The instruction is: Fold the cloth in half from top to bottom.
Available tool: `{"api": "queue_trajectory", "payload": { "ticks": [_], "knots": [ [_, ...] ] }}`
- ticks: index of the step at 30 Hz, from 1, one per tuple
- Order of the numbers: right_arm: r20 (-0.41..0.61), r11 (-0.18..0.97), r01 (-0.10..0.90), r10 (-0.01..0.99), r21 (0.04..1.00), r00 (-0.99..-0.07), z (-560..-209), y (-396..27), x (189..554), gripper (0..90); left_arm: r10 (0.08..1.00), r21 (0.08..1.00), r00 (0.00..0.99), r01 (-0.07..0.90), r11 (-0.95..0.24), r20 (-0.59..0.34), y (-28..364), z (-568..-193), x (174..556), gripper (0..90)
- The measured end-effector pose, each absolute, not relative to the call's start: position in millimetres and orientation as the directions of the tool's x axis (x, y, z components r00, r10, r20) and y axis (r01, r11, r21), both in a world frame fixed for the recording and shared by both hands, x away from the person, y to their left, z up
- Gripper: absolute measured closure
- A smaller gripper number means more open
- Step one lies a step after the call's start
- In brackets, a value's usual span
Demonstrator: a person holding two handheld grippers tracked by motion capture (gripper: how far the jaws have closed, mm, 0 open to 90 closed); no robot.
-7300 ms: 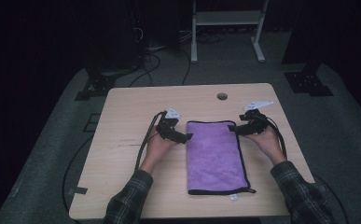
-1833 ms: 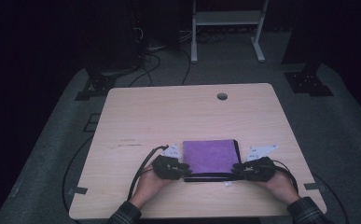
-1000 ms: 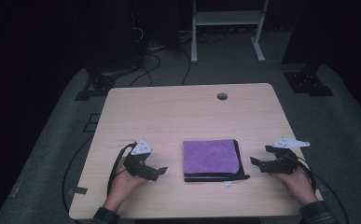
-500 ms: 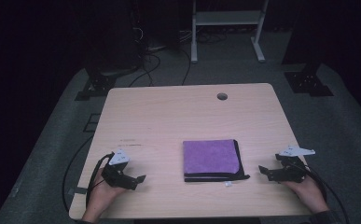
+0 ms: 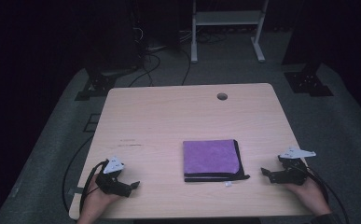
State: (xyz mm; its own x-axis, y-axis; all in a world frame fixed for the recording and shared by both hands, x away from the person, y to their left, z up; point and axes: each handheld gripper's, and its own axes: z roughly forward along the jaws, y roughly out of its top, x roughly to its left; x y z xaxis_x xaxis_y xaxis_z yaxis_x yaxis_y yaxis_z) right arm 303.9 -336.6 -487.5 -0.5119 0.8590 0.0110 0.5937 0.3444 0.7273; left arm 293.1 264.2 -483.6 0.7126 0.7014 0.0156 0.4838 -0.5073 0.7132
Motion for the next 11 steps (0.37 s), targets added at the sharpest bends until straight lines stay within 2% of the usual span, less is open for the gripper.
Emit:
{"api": "queue_trajectory", "payload": {
  "ticks": [11],
  "knots": [
    [0.010,0.349,0.591,0.856,0.727,-0.518,-487.5,-337.0,304.3,8.0,0.700,0.711,0.714,0.483,-0.510,0.017,264.4,-483.4,294.5,0.0]
  ]
}}
